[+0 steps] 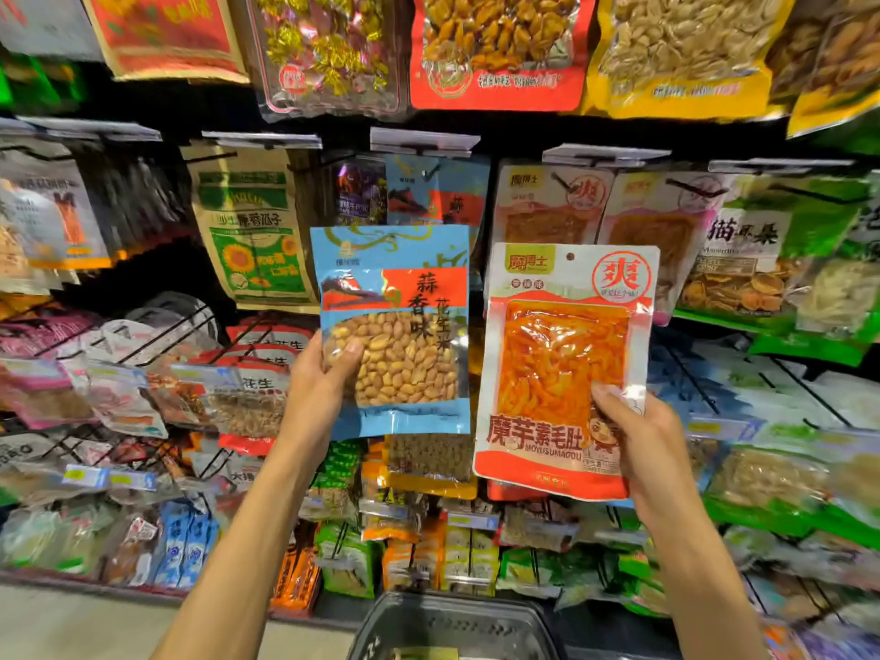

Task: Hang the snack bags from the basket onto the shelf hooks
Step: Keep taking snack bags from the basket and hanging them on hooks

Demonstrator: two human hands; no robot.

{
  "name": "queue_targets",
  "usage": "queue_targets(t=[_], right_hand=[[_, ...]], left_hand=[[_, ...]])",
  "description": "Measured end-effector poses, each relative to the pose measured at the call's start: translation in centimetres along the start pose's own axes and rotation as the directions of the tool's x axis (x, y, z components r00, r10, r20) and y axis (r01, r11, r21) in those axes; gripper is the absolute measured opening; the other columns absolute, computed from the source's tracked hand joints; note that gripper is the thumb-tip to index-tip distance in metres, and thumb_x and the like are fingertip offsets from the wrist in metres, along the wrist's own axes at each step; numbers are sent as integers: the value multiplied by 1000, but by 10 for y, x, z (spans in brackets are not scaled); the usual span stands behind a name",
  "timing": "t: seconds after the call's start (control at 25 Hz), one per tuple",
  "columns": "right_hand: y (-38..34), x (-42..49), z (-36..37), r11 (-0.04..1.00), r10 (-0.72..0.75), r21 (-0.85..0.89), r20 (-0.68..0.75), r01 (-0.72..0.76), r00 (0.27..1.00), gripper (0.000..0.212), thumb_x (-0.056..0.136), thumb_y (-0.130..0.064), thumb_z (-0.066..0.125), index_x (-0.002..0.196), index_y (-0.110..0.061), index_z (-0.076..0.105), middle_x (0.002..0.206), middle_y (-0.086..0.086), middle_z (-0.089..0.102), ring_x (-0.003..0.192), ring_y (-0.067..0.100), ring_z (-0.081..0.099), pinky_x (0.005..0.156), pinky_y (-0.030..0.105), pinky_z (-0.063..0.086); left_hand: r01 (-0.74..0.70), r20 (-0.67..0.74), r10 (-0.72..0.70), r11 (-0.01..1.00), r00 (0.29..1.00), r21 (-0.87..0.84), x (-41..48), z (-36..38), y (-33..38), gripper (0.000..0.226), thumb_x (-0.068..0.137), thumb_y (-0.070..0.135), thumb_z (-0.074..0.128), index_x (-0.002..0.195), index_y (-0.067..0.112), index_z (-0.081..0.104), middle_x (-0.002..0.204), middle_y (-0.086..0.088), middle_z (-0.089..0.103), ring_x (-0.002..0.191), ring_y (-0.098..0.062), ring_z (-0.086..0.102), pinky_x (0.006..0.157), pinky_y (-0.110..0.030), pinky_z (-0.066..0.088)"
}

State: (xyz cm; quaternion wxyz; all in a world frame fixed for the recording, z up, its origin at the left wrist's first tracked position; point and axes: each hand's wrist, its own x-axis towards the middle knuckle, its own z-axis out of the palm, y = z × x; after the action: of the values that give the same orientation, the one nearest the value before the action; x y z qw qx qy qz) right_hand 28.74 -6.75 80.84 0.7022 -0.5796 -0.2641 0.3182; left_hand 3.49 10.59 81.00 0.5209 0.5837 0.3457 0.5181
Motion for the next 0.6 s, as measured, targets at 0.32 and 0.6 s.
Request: queue_targets(t=[0.32,0.6], right_hand=[[-17,28,-12,998,-56,-26,31,56,998,41,77,-37,73,108,-11,68,102,11,75,95,31,72,92,56,53],[-21,36,-4,995,-100,-8,5,100,995,27,88,-27,68,105,-7,68,96,13,76,89,31,73,83,47,56]], left_hand=[[-98,58,100,995,993,-27,47,33,26,32,99,21,56,130,15,57,119,1,70,113,-15,65,92,-30,54],[-35,76,38,998,996,-43,67,34,26,29,99,21,55,127,14,60,114,1,72,106,-12,68,86,-24,56]])
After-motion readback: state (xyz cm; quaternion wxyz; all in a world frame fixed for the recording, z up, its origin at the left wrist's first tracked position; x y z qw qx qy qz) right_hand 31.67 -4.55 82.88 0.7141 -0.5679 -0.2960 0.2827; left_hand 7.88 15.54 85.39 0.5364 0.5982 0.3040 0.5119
